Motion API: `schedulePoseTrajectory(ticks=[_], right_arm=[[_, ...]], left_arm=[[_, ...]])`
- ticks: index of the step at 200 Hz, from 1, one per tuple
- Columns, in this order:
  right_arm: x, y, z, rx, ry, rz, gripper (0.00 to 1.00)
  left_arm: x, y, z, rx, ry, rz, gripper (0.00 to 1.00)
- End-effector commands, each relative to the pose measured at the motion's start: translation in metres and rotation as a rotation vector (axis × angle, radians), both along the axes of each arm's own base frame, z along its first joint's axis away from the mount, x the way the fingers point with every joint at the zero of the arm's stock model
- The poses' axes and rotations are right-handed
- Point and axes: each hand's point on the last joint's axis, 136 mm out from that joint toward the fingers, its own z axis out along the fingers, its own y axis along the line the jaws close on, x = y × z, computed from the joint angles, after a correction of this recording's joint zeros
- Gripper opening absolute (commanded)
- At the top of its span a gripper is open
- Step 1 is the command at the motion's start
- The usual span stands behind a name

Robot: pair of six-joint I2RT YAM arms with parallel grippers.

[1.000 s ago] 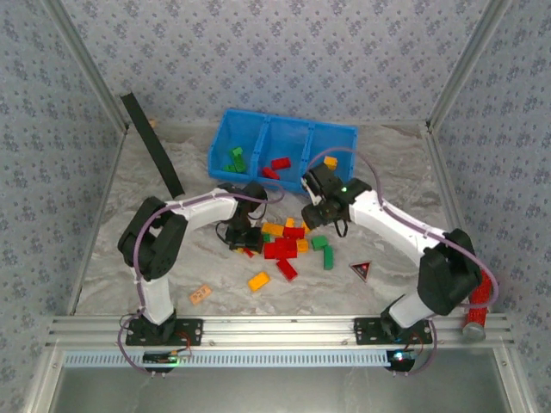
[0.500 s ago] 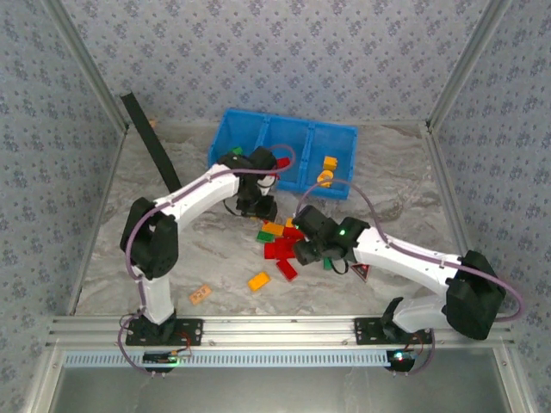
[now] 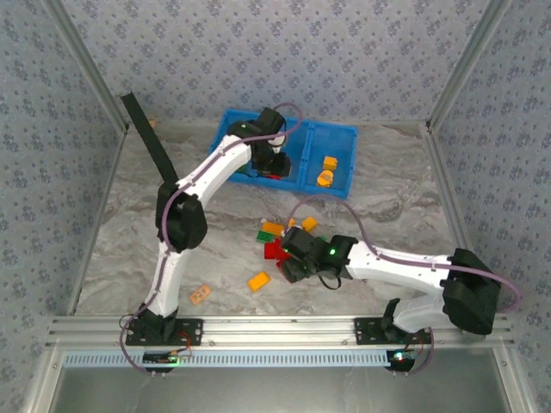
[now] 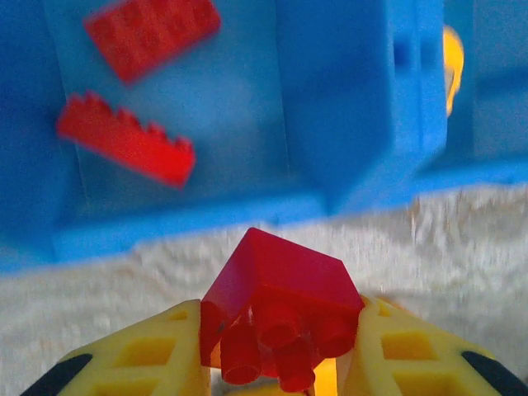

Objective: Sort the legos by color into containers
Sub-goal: Place the lego in the container.

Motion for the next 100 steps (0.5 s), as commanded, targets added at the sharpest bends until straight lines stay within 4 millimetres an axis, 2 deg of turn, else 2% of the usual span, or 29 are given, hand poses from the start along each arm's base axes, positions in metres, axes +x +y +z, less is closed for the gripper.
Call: schedulePoseTrajectory(ticks=[1, 55, 81, 100], right_arm=[[0.001, 0.002, -0.008, -0.043, -0.016, 0.017, 0.64], [-0.001, 0.01, -0.013, -0.099, -0.025, 0.04, 0.69], [0.001, 0.0, -0.006, -0.131, -0.056, 0.006, 0.7], [0.002, -0.022, 0.001, -0.183, -0.075, -0.041, 0.71]], left_arm=[[0.021, 0.001, 0.001, 0.014, -0.029, 0.017, 0.32], [0.055, -0.005, -0.029, 0.002, -0.027, 0.064, 0.32], [0.061, -0.01, -0.046, -0.009, -0.009, 0.074, 0.32], [0.062, -0.012, -0.057, -0.014, 0.005, 0.081, 0.33]])
